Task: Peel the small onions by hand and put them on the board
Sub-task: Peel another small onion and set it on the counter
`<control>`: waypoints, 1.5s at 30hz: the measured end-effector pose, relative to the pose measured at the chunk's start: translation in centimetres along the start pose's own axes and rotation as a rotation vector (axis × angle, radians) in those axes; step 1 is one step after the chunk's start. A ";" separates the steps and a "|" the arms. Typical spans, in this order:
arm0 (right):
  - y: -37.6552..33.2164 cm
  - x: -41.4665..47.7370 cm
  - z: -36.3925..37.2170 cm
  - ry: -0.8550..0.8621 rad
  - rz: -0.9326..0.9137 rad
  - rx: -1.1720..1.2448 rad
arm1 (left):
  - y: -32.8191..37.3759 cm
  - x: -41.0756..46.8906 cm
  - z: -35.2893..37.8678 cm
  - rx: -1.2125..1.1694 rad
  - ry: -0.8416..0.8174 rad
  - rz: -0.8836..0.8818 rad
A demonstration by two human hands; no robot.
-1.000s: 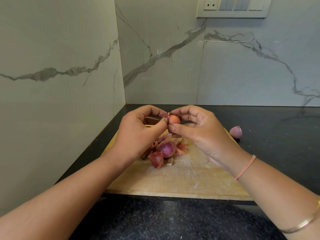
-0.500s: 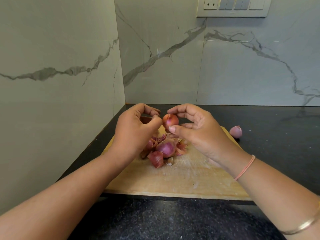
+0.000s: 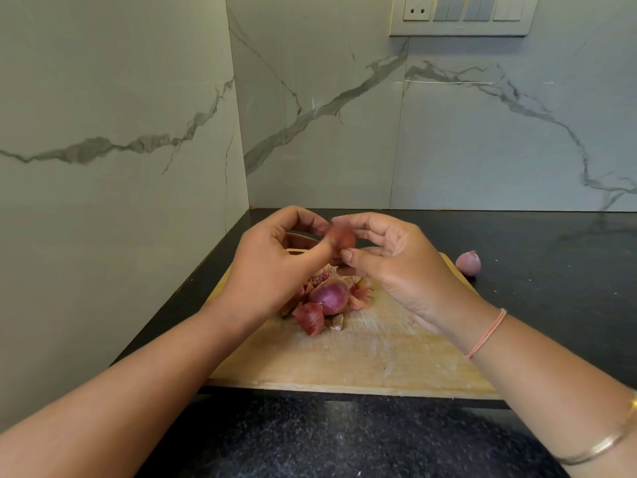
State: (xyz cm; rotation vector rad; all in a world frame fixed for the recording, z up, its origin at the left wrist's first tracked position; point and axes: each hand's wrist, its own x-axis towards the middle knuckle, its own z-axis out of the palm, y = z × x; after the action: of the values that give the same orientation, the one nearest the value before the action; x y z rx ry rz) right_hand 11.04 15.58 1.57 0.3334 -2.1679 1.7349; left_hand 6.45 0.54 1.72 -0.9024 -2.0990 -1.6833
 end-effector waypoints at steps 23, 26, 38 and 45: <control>0.1 -0.1 0.7 0.086 -0.056 -0.268 | -0.3 0.0 0.5 0.104 0.053 -0.024; 0.1 -0.1 0.7 0.079 -0.050 -0.273 | -0.3 0.0 0.5 0.122 0.065 -0.005; 0.0 0.1 0.6 0.056 -0.050 -0.152 | -0.2 0.3 -0.2 0.267 0.101 0.126; 0.6 0.6 0.2 0.057 -0.043 -0.054 | 0.3 -0.2 -0.1 0.105 0.018 0.122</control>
State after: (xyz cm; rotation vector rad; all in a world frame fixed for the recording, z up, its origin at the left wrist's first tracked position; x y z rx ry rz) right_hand 10.27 15.58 1.22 0.3108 -2.1475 1.6401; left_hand 6.78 0.38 1.82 -0.9585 -2.0557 -1.5007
